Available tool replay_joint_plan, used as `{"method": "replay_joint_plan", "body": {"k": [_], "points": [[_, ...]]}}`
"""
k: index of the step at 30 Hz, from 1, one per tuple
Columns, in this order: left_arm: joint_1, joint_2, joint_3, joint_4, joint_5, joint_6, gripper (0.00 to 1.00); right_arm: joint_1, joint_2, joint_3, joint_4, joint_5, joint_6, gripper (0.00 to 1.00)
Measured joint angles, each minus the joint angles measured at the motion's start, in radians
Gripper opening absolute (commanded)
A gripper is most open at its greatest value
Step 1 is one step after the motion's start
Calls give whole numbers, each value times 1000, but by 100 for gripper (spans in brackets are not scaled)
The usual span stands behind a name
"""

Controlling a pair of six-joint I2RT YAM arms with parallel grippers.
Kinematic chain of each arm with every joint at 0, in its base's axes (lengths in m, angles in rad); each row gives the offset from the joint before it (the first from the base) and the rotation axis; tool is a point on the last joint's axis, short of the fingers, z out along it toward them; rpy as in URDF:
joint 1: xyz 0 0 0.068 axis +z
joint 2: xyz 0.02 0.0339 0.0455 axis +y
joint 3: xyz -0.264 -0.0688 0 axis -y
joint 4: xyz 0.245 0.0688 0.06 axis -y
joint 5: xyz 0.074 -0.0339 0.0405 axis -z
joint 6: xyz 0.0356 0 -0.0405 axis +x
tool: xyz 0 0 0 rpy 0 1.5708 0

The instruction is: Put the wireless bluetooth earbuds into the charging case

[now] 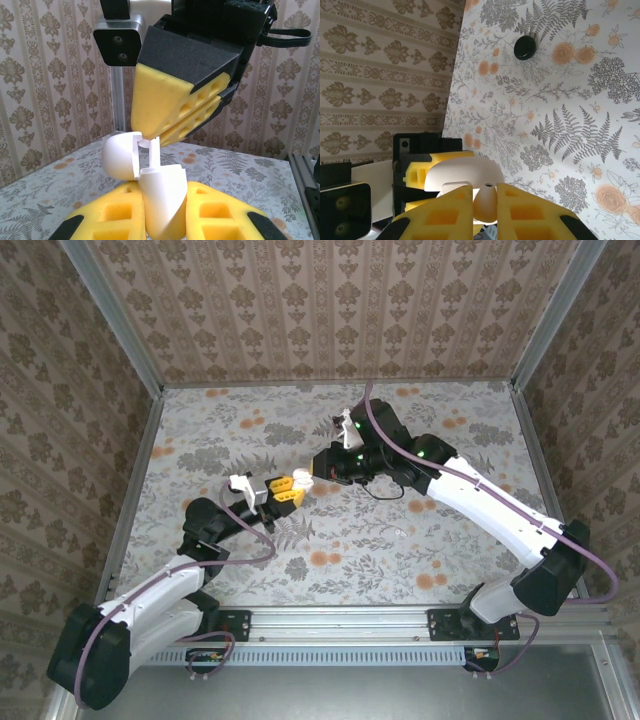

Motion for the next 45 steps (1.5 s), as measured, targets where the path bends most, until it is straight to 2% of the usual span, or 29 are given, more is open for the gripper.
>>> {"method": "replay_joint_plan", "body": {"k": [22, 31, 36, 45], "points": [[-3, -14, -3, -11, -60, 16, 0, 6, -29, -90, 148, 29, 72, 18], [-3, -13, -3, 10, -78, 14, 0, 11, 15, -9, 101, 38, 59, 17], [-3, -14, -3, 18, -80, 14, 0, -18, 38, 28, 63, -45, 25, 13], [-3, -19, -3, 53, -55, 14, 0, -66, 29, 13, 78, -206, 29, 12]]}}
